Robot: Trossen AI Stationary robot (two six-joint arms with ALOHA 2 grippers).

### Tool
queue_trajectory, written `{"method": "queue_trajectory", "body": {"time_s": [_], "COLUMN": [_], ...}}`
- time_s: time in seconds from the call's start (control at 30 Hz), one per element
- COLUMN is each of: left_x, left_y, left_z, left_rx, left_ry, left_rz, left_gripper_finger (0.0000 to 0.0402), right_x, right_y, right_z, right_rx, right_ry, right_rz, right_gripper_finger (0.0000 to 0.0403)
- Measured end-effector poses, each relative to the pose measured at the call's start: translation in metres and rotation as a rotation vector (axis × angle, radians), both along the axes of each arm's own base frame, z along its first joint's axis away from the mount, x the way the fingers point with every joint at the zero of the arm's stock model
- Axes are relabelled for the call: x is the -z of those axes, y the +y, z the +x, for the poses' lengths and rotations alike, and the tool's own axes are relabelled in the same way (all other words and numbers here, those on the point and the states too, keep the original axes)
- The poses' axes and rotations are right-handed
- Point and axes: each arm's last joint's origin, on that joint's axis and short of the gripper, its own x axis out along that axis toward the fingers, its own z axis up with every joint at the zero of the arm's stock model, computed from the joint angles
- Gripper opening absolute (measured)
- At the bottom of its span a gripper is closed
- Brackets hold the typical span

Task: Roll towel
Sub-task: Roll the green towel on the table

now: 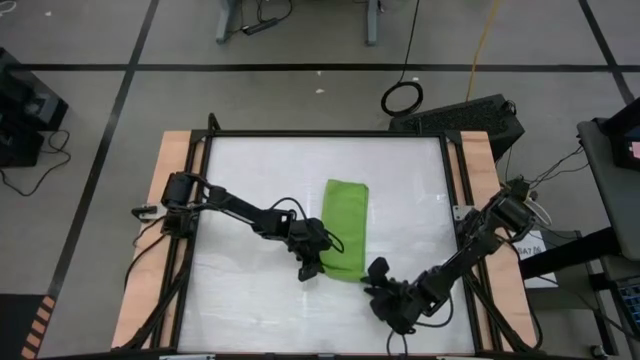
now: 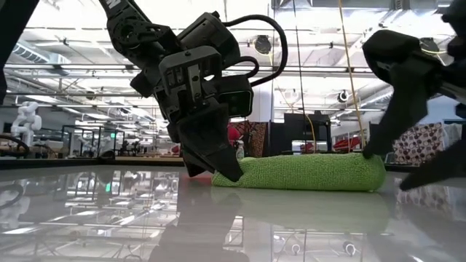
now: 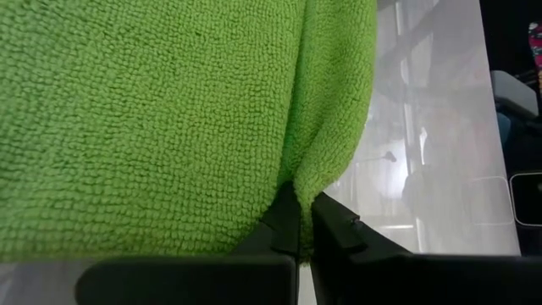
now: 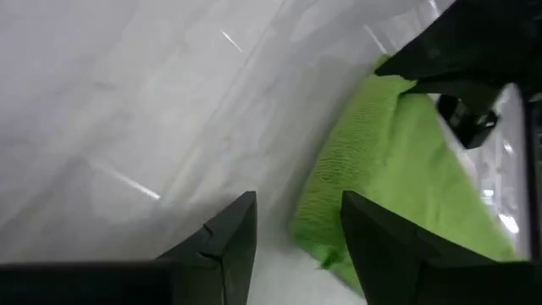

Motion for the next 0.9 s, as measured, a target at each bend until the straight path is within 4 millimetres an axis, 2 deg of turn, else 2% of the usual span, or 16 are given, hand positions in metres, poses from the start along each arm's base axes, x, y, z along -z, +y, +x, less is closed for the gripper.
{"method": "queue_trajectory", "body": {"time_s": [0.47, 0.9], "left_x": [0.000, -0.001], "left_y": [0.000, -0.001], "left_z": [0.000, 0.001], "left_rx": [0.011, 0.019], "left_ry": [0.000, -0.019], "left_rz": [-0.014, -0.024], "left_gripper_finger": [0.0010, 0.0010], "right_x": [0.001, 0.002], "right_y": [-0.017, -0.029], "right_z": [0.013, 0.021], "right_rx": [0.029, 0.077], "right_ry": [0.037, 0.066], "right_rz": [0.006, 0.064], "right_gripper_finger": [0.0161, 0.0127]}}
